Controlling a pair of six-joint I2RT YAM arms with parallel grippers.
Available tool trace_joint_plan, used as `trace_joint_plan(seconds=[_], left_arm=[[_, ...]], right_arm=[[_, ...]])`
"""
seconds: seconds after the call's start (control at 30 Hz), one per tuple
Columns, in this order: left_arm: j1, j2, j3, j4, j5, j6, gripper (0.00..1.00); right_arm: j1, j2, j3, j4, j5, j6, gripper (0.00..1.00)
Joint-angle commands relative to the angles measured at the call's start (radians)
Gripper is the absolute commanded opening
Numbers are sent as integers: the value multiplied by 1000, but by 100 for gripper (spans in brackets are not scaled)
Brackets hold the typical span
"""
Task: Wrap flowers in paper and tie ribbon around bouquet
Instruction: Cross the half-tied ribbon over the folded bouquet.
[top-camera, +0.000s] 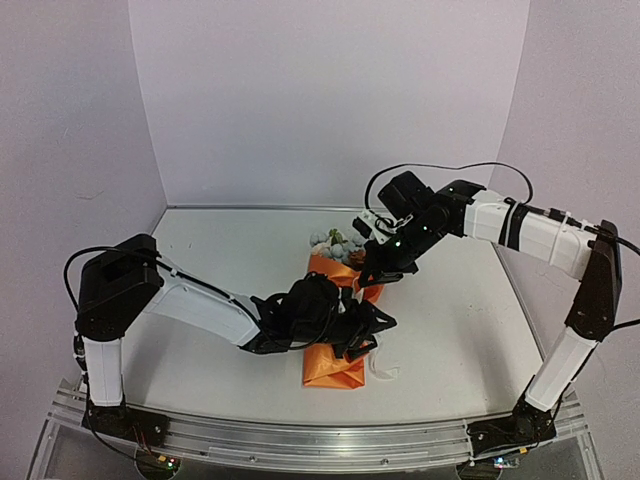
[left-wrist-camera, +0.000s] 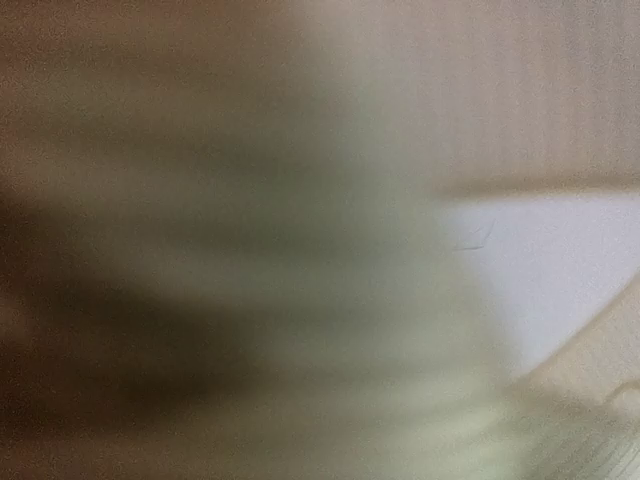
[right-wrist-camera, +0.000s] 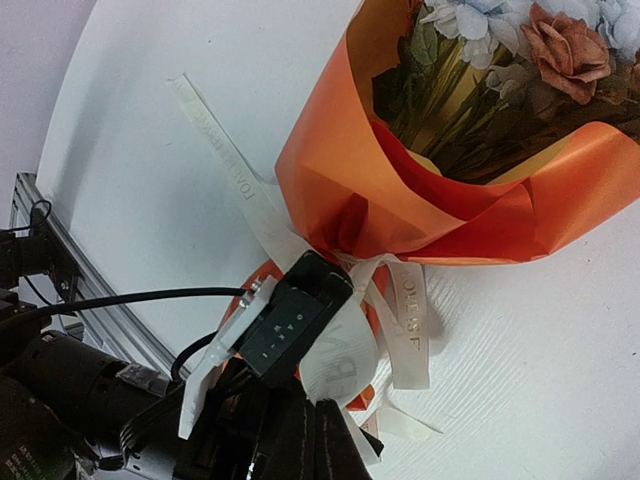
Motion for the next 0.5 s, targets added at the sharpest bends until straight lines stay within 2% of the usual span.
trace_joint_plan(seconds=[0.0, 0.27, 0.47], left_arm=[[-4, -121, 51, -148, -6, 176, 68], [2, -239, -19, -228, 13, 329, 77], [1, -225, 46, -320, 38, 443, 77]], right_arm=[[-1, -28, -12, -9, -10, -10, 0], [1, -28, -23, -9, 16, -7, 0], [1, -16, -16, -13, 32, -16, 0]])
